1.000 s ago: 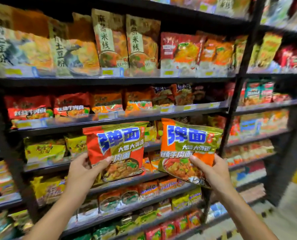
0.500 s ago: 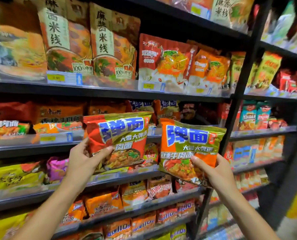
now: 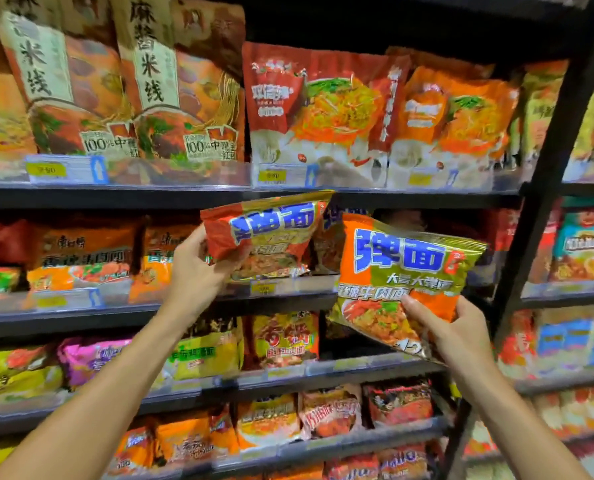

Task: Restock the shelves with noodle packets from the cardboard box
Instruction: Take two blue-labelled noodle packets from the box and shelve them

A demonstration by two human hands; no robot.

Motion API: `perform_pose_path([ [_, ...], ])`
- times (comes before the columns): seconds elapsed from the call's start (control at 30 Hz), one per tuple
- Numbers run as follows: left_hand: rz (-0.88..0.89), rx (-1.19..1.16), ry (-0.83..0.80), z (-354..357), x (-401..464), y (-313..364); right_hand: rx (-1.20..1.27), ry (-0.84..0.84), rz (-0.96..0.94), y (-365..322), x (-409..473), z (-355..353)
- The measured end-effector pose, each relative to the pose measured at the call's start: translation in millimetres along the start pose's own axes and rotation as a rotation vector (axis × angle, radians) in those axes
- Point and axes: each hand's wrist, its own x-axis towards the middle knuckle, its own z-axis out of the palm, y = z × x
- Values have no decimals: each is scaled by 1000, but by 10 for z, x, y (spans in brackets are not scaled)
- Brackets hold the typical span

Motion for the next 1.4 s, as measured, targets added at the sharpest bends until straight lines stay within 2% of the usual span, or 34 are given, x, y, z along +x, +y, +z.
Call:
perform_pose_path([
  [0.27, -58, 138, 63, 386, 83, -125, 85, -99, -11, 179, 617, -108],
  [0.37, -137, 93, 34, 474, 120, -185, 133, -143, -14, 266, 774, -130],
  [0.47, -206, 148, 0, 475, 182, -300, 141, -164, -20, 359, 905, -132],
  [0.57, -258, 254, -98, 378, 278, -403, 166, -167, -46, 417, 1001, -126],
  [0.77, -302, 419, -406, 263, 340, -352, 210, -125, -143, 441, 1216, -18],
  [0.83, -326, 458, -446, 255, 351, -344, 222, -98, -171, 459, 1273, 61],
  [0.9, -311, 505, -422, 271, 364, -385, 225, -101, -217, 469, 1318, 145],
  [0.93, -282, 531, -364, 298, 340, -397, 226, -111, -238, 482, 1338, 182],
  [1.0, -203, 565, -146, 372, 228, -401, 233, -154, -256, 503, 1380, 242],
  [1.07, -96, 481, 36, 449, 110, -414, 221, -188, -259, 526, 1421, 290],
  [1.13, 36, 459, 136, 499, 36, -443, 221, -182, -252, 541, 1446, 314],
  [1.23, 283, 590, 302, 524, 31, -501, 207, -210, -257, 539, 1471, 330],
  [1.3, 471, 695, 353, 530, 28, -552, 200, -235, -264, 542, 1491, 335],
  [1.4, 755, 903, 230, 523, 64, -665, 174, -272, -263, 569, 1514, 349],
])
